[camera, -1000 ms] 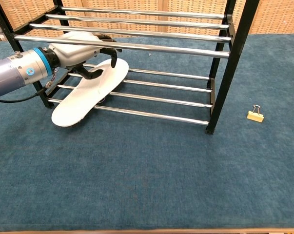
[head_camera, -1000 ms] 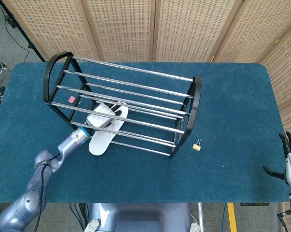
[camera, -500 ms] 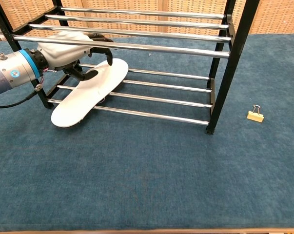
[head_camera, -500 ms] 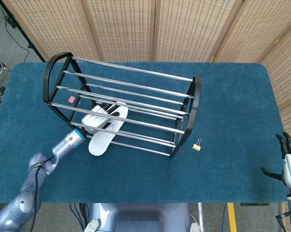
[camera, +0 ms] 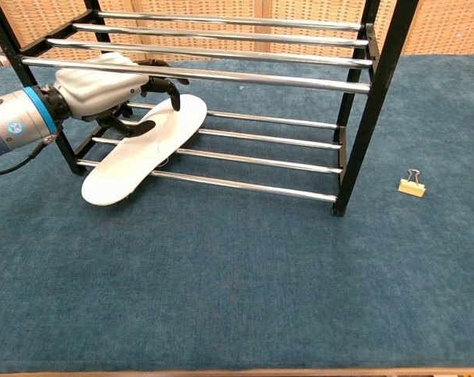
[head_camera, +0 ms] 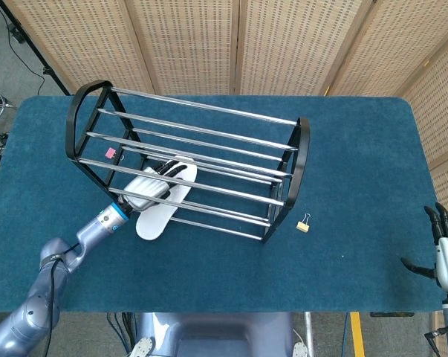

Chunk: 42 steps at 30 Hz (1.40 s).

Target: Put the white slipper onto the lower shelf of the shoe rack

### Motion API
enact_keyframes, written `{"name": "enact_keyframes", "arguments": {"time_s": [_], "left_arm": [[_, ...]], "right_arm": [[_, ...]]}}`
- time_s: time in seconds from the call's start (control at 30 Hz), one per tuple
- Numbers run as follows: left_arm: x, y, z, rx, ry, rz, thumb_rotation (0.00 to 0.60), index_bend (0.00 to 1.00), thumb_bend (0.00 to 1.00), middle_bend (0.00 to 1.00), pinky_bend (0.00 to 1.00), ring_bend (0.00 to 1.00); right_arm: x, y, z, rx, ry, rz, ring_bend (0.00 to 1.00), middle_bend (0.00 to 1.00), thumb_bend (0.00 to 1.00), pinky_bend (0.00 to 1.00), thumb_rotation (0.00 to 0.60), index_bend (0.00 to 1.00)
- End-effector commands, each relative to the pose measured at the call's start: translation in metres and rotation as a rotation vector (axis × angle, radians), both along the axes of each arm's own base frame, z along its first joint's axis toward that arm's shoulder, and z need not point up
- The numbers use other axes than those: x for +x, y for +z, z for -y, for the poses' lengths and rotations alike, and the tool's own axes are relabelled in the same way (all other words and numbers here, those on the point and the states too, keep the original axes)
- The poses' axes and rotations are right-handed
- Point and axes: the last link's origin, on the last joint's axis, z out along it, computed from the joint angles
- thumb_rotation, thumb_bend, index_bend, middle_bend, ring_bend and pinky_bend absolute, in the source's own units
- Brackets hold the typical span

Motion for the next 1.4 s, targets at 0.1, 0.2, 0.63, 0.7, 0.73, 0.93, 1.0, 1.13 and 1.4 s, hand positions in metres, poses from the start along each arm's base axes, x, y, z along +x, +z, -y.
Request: {"name": "enact_keyframes", "arguments": {"time_s": [0.1, 0.2, 0.63, 0.7, 0.73, 0.93, 1.0, 1.13, 1.4], "left_arm": [[-0.002, 0.0, 0.003, -0.009, -0.007, 0.006, 0.6, 0.36, 0.42, 0.16, 0.38, 0.12], [-0.003, 0.0, 0.007, -0.018, -0.014, 0.022, 0.6, 0.36, 0.42, 0.16, 0.37, 0.12], [-0.003, -0.002, 0.021, -0.048, -0.063, 0.045, 0.6, 0.36, 0.42, 0.16, 0.37, 0.12], [-0.003, -0.003, 0.023, -0.054, -0.067, 0.051, 0.6, 0.36, 0.42, 0.16, 0.37, 0.12], [-0.003, -0.003, 0.023, -0.058, -0.069, 0.052, 0.6, 0.36, 0.42, 0.16, 0.37, 0.12], [-0.001, -0.006, 0.028, -0.076, -0.09, 0.057, 0.6, 0.36, 0.42, 0.16, 0.37, 0.13], [0.001, -0.009, 0.032, -0.087, -0.103, 0.061, 0.6, 0.36, 0.42, 0.16, 0.36, 0.13], [0.004, -0.012, 0.036, -0.107, -0.11, 0.08, 0.6, 0.36, 0.42, 0.16, 0.35, 0.13], [0.011, -0.021, 0.056, -0.193, -0.175, 0.127, 0.6, 0.36, 0.42, 0.16, 0.35, 0.12]], "right_arm": [[0.001, 0.0, 0.0, -0.001, 0.003, 0.001, 0.0, 0.0, 0.0, 0.0, 0.6, 0.0], [0.002, 0.0, -0.001, 0.0, 0.008, 0.001, 0.0, 0.0, 0.0, 0.0, 0.6, 0.0], [0.004, 0.0, -0.003, 0.0, 0.017, 0.007, 0.0, 0.0, 0.0, 0.0, 0.6, 0.0], [0.005, 0.001, -0.003, -0.001, 0.019, 0.007, 0.0, 0.0, 0.0, 0.0, 0.6, 0.0], [0.005, 0.001, -0.004, -0.002, 0.02, 0.007, 0.0, 0.0, 0.0, 0.0, 0.6, 0.0], [0.007, 0.002, -0.005, -0.005, 0.026, 0.01, 0.0, 0.0, 0.0, 0.0, 0.6, 0.0], [0.008, 0.002, -0.005, -0.006, 0.032, 0.013, 0.0, 0.0, 0.0, 0.0, 0.6, 0.0], [0.009, 0.003, -0.006, -0.006, 0.035, 0.015, 0.0, 0.0, 0.0, 0.0, 0.6, 0.0], [0.01, 0.003, -0.007, -0.006, 0.038, 0.015, 0.0, 0.0, 0.0, 0.0, 0.6, 0.0]]}}
